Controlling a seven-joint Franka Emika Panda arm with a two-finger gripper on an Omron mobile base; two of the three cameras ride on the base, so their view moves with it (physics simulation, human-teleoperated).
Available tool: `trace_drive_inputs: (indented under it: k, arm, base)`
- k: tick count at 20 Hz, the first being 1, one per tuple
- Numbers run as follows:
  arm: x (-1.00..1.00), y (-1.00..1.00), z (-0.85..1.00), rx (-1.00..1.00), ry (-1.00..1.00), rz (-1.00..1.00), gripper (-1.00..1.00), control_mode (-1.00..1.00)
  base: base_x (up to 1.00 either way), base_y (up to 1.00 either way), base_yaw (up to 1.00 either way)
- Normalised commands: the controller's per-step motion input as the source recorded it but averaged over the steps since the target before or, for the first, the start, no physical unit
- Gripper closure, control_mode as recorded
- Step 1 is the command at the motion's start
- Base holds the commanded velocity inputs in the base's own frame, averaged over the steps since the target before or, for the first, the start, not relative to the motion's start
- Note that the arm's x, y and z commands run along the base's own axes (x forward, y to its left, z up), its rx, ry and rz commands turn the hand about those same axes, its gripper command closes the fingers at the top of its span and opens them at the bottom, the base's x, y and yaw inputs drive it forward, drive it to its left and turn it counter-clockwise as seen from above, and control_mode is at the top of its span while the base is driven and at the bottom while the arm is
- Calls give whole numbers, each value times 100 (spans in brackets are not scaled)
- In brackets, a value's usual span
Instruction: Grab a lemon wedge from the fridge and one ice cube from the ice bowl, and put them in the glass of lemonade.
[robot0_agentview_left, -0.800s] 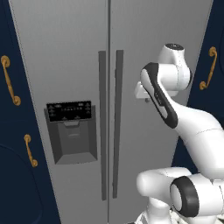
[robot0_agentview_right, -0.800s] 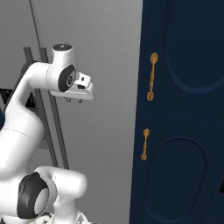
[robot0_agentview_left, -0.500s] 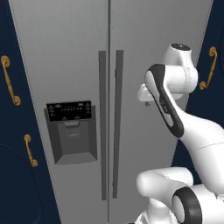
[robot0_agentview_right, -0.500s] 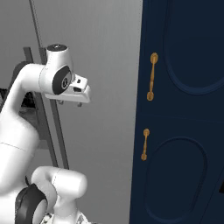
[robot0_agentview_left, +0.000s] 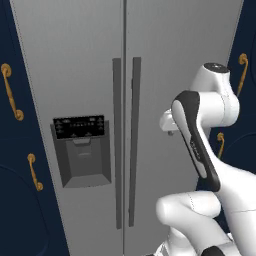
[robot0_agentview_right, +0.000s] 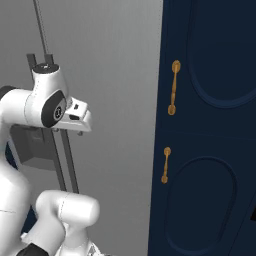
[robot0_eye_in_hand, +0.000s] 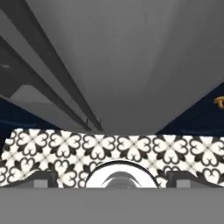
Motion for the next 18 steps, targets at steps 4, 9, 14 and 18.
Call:
trace_drive_inputs:
  k: [4,9,14,18]
  arm:
    - [-49,67,-3,0,0,15,-100,-100]
    - [-4,95,-14,0,3,53,-100,-100]
    - [0,-5,-5,8,11,33,-100,-100]
    - [0,-96,0,20,16,-3,-100,-100]
  base:
    - [0,0,0]
    - [0,0,0]
    - [0,0,0]
    - [0,0,0]
